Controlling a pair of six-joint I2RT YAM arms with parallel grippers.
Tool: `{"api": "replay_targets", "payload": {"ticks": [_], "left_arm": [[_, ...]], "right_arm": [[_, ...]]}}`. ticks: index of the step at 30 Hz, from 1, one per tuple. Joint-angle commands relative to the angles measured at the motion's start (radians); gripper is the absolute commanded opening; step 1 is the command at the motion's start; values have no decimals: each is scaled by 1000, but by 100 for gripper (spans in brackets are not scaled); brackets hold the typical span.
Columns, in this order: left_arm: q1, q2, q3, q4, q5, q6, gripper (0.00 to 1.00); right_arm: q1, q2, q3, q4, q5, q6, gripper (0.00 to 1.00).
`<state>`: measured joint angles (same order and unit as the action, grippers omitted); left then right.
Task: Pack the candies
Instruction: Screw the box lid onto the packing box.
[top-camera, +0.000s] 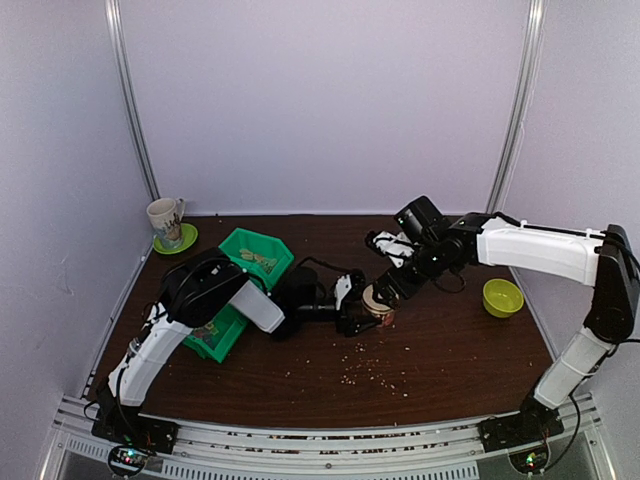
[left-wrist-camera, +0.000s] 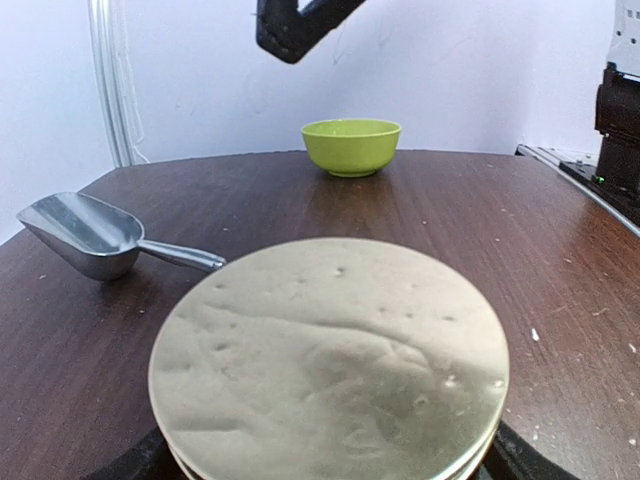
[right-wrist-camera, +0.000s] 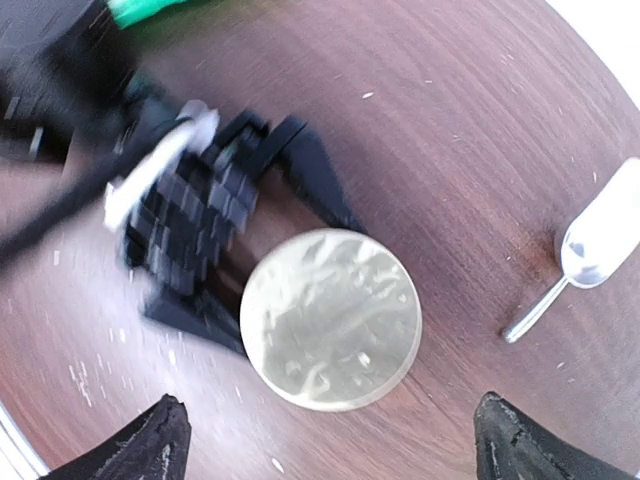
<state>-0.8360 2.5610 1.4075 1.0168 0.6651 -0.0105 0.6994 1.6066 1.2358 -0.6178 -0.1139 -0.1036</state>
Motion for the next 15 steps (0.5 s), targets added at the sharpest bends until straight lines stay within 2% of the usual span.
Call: {"api": "replay_targets", "payload": {"ticks": [1,6,15], "left_arm": [[35,85,-82,-242,151,138,83],[43,82,-88,-246,243,168,83],[48,84,-81,-284,384,224,82]], "right_arm": [[-5,-75,-33,-77,-57,-238,100],[-2,-71,-36,-102,-173,-419,100],[-2,-42,-118,77,-331,-549,100]]}}
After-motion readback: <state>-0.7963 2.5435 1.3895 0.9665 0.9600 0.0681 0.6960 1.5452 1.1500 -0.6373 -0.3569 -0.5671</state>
